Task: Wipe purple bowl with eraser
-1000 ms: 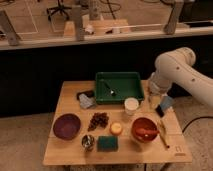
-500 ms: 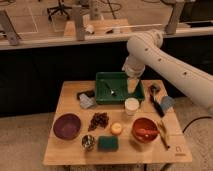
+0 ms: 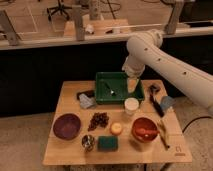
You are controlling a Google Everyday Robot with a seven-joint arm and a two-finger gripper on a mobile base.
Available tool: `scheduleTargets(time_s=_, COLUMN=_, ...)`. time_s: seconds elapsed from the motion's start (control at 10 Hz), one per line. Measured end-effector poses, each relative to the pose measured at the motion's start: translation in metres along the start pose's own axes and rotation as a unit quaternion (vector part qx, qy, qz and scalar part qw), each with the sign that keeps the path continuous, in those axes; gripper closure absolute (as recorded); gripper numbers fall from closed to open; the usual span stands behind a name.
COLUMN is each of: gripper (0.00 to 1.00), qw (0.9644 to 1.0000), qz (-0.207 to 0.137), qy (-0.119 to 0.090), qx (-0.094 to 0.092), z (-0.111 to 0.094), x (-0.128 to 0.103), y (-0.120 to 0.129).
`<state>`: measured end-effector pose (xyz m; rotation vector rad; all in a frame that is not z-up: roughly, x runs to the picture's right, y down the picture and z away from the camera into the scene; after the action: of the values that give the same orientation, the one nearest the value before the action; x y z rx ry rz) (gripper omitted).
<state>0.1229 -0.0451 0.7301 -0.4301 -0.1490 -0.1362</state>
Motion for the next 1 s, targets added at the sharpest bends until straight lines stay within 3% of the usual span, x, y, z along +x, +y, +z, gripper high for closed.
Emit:
scheduleTargets(time_s=0.3, gripper=0.2, qw=1.0, qz=-0.006, qy=0.002, qx=0.0, z=0.002, x=-0.001, y=-0.002)
scheduleTargets(time_s=0.5, gripper=0.2, qw=0.9996, qz=-0.029, qy=-0.002, qx=-0.001, z=0.015, x=-0.021, y=-0.018)
scheduleTargets(time_s=1.0, gripper=0.2, qw=0.9945, qz=-0.103, qy=-0.02, qx=0.004, z=0.051, x=-0.127, y=-0.075)
